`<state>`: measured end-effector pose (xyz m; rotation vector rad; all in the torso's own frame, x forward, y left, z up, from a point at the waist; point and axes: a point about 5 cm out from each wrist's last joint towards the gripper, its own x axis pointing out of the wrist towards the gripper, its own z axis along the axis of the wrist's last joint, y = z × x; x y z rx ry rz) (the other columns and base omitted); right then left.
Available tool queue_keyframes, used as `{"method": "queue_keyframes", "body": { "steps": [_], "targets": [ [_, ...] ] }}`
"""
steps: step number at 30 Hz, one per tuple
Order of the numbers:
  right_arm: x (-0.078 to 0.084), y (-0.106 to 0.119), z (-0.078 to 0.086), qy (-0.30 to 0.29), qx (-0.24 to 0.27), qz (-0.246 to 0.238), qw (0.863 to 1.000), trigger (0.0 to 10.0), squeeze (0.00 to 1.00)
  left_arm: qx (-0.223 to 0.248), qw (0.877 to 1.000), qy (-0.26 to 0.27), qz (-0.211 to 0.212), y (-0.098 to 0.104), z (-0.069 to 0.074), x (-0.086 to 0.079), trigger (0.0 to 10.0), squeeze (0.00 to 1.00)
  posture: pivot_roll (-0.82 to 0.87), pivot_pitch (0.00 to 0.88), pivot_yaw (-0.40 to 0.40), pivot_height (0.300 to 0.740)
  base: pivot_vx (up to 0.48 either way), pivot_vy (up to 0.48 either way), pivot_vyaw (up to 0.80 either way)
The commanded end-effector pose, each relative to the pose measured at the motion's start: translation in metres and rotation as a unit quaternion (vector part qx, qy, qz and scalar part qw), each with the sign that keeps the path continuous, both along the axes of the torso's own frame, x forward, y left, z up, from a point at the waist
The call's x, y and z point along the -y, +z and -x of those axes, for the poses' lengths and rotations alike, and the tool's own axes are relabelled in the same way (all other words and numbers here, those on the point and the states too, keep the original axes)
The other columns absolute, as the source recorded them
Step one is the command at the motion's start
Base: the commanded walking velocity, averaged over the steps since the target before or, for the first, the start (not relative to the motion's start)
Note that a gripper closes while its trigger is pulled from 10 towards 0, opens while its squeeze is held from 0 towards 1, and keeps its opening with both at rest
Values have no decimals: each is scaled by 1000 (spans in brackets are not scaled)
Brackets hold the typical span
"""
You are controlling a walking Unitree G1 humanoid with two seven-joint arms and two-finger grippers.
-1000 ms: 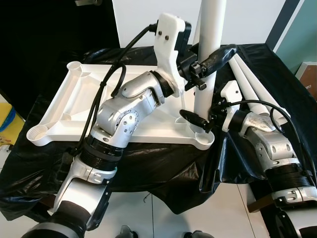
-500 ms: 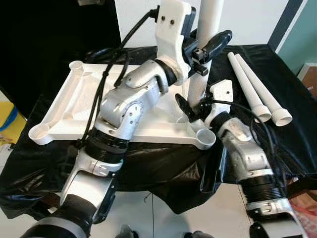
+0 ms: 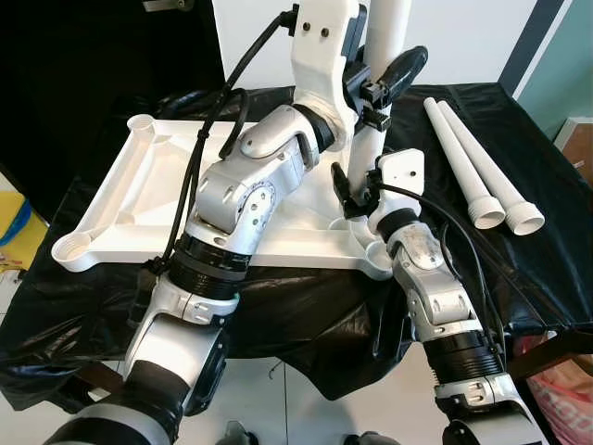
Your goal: Building children table
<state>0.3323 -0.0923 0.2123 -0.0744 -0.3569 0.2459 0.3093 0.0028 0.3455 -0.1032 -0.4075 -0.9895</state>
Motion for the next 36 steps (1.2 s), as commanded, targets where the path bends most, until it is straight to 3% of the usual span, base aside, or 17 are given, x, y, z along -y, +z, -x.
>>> {"method": "queue_keyframes", "body": {
  "steps": [1,7,22,23,26,27,29,30,31,32,33,36],
  "targets": [
    [-15,12,2,28,29,0,999,10000,0,1,998,-55,3,3,13,19,10000,0,-89,45,-18,740,0,0,0],
    [-26,15,5,47,40,-10,998,10000,0,5,998,-61,6,4,14,23,10000,0,-86,53,-23,740,0,0,0],
    [-27,17,5,47,46,-18,998,10000,0,10,998,-63,8,6,14,24,10000,0,-88,52,-15,740,0,0,0],
    [-27,16,5,45,45,-17,998,8863,0,11,998,-63,8,6,14,25,10000,0,-88,53,-15,740,0,0,0],
    [-26,15,4,42,41,-9,998,8902,0,13,998,-63,7,6,14,25,10000,0,-88,54,-14,740,0,0,0],
    [-26,13,3,40,36,-2,999,8078,0,18,998,-62,4,6,14,25,10000,0,-90,56,-11,740,0,0,0],
    [-26,12,2,39,32,3,999,8078,0,21,998,-62,1,7,14,25,10000,0,-90,56,-11,740,0,0,0],
    [-26,9,1,38,24,13,999,4667,0,28,998,-64,-5,7,15,25,10000,0,-90,59,-10,740,0,0,0],
    [-25,7,0,38,16,20,999,2627,0,35,997,-67,-12,6,16,27,10000,0,-91,60,-7,740,0,0,0],
    [-25,5,-1,39,8,27,999,1843,0,39,997,-71,-17,5,18,28,10000,0,-92,61,-7,740,0,0,0],
    [-25,2,-2,39,0,35,999,314,0,43,996,-76,-23,4,20,30,10000,0,-94,63,-5,740,0,0,0],
    [-24,1,-2,39,-3,39,998,314,0,45,996,-78,-26,3,21,31,10000,0,-94,63,-5,740,0,0,0]
  ]
}}
